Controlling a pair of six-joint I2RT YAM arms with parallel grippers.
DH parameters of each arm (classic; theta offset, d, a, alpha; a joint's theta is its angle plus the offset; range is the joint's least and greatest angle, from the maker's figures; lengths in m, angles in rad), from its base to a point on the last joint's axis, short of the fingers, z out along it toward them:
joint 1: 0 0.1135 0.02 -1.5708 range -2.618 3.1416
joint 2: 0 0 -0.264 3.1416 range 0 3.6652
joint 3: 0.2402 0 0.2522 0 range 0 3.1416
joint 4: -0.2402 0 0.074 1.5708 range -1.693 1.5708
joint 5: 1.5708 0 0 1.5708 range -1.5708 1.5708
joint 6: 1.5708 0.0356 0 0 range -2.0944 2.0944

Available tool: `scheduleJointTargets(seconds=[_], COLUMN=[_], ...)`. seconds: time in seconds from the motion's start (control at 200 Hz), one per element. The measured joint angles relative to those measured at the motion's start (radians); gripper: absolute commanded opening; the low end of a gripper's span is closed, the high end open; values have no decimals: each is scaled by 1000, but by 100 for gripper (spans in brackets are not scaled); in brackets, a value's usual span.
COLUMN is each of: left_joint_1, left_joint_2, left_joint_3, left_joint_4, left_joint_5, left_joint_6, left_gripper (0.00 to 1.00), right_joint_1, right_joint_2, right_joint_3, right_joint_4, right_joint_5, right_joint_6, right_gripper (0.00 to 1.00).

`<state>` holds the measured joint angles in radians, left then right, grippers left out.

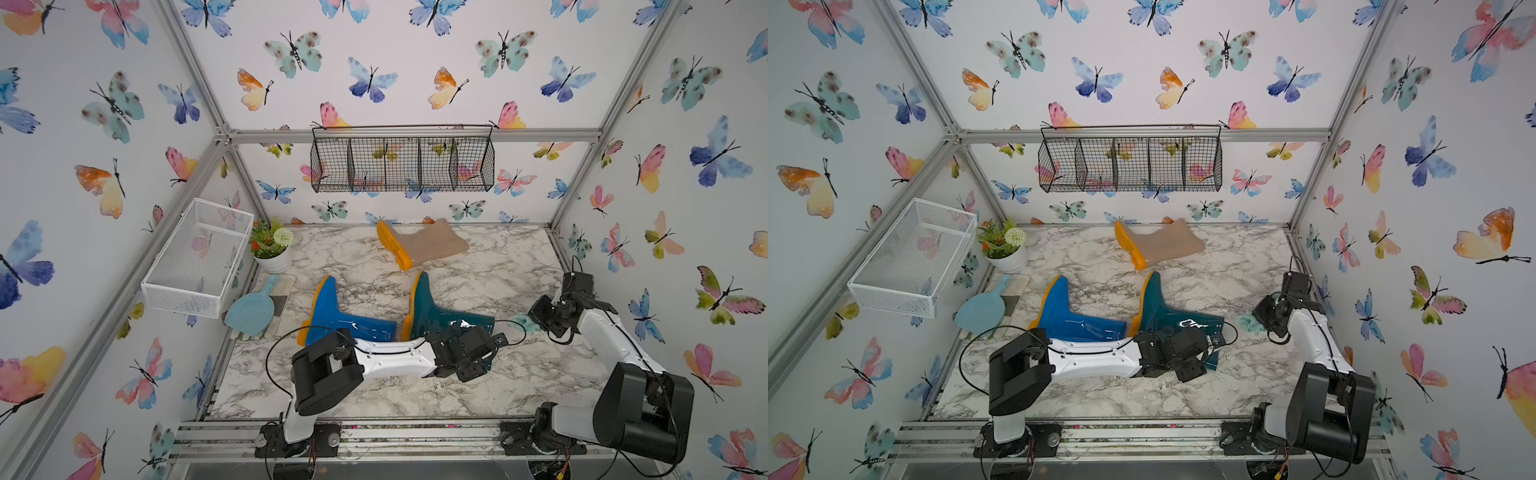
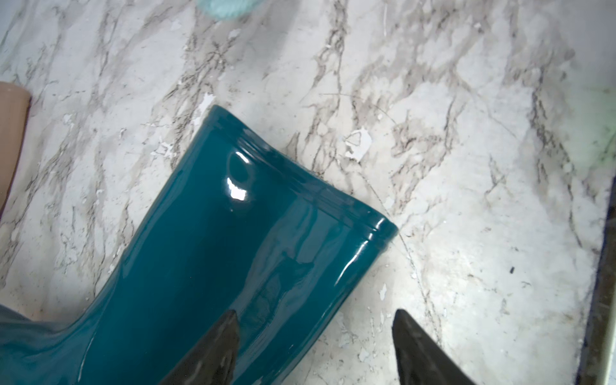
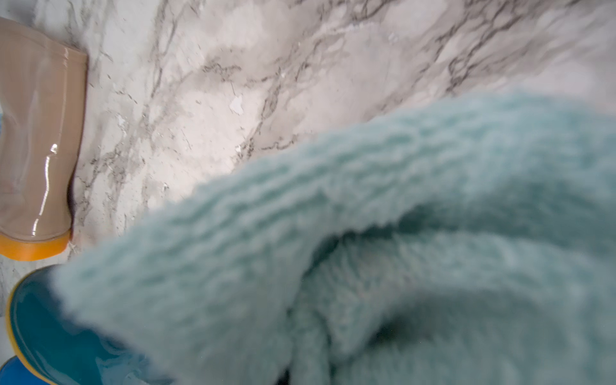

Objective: Wipe the rubber boots with a cloth
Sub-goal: Adjust the rubber boot at the center of the board.

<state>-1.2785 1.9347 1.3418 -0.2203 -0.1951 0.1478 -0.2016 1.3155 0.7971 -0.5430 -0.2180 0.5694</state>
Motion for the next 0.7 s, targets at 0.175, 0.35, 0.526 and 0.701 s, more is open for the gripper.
scheduleJointTargets(seconds=[0.175, 0.35, 0.526, 0.701], left_joint_1=[-18, -23, -17, 22], left_joint_2=[91, 191, 257, 243], left_joint_3=[84, 147, 254, 304], left_joint_4=[-24, -58, -127, -178], left_joint_5=[-14, -5, -23, 12], left_joint_6=[62, 96, 76, 13], left_gripper=[76, 75, 11, 0], right_joint_1=[0, 0, 0, 0], right_joint_2=[-1, -4, 3, 10], right_joint_3=[-19, -24, -32, -32], right_joint_4=[5, 14, 34, 48], right_joint_5=[-16, -35, -71, -95], right_joint_6=[6, 6, 15, 18], right_gripper=[2, 2, 2, 2])
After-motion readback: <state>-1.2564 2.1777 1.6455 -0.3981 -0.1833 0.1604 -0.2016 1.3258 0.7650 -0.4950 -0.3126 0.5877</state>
